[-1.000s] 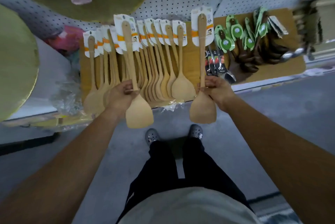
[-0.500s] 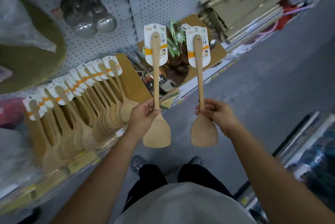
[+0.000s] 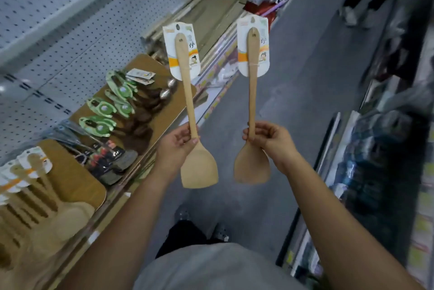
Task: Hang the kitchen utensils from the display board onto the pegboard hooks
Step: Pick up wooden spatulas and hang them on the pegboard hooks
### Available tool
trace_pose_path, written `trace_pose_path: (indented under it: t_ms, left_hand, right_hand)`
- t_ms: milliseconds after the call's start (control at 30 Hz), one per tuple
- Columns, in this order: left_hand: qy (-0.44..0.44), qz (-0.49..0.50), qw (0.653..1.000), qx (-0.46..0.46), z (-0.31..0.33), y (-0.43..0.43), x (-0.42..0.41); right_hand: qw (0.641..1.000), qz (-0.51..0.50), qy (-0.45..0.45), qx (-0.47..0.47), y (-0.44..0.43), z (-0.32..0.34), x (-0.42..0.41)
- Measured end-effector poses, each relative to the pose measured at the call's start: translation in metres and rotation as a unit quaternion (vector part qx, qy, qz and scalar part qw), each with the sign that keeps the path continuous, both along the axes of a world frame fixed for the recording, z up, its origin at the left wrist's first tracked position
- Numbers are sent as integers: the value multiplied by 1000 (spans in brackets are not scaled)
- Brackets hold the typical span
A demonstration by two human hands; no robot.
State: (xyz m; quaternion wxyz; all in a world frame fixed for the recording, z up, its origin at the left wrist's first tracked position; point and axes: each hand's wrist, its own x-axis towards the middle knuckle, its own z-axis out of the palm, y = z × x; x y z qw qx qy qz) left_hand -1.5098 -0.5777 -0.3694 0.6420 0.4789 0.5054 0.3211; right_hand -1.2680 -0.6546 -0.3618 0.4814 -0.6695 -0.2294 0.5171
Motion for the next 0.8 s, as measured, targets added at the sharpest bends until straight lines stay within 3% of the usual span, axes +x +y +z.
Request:
trace_pose_path:
  t_ms: [567,800]
  left_hand:
    - [8,-166,986,19,-16,212,259]
    - [7,-184,983,-1,-12,287,358]
  right_hand:
    - [990,-127,-38,-41,149,7,224]
    - [986,-155,-35,-47,210,5,316]
